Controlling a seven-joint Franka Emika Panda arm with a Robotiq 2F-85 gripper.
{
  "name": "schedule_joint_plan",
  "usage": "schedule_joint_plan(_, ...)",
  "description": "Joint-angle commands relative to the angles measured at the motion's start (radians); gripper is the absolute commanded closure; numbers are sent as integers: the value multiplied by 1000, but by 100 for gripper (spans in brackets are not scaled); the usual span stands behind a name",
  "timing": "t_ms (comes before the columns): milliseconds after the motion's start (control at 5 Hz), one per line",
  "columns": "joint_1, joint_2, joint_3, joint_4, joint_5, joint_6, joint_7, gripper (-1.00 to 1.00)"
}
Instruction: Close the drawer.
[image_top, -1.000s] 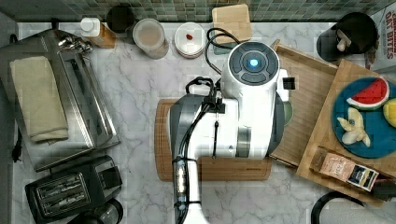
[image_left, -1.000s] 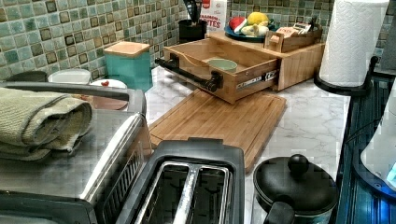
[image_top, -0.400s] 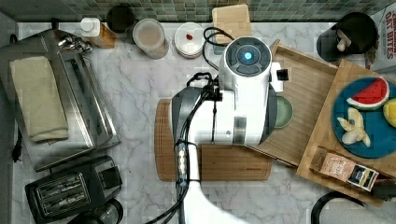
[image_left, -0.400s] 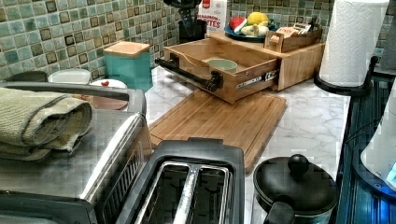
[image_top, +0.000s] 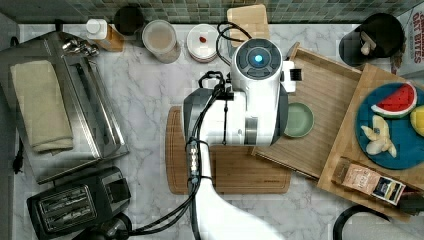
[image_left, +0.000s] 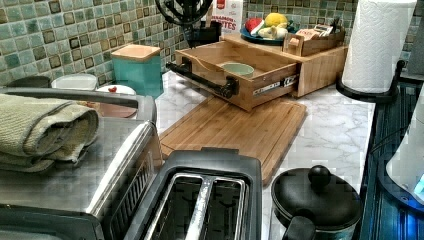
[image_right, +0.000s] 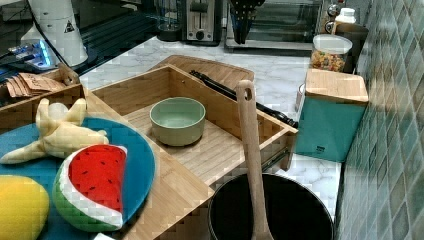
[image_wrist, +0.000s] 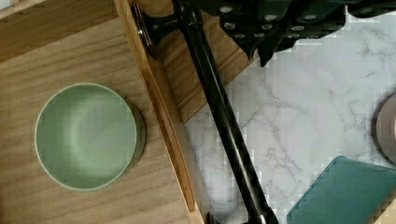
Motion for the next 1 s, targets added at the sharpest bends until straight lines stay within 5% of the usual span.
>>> schedule_joint_plan(200, 39, 92, 36, 210, -7, -36, -37, 100)
schedule_joint_plan(600, 37, 221, 38, 319, -94, -100, -165, 100)
schedule_joint_plan(1000, 38, 229, 38, 217, -184, 50, -204, 100)
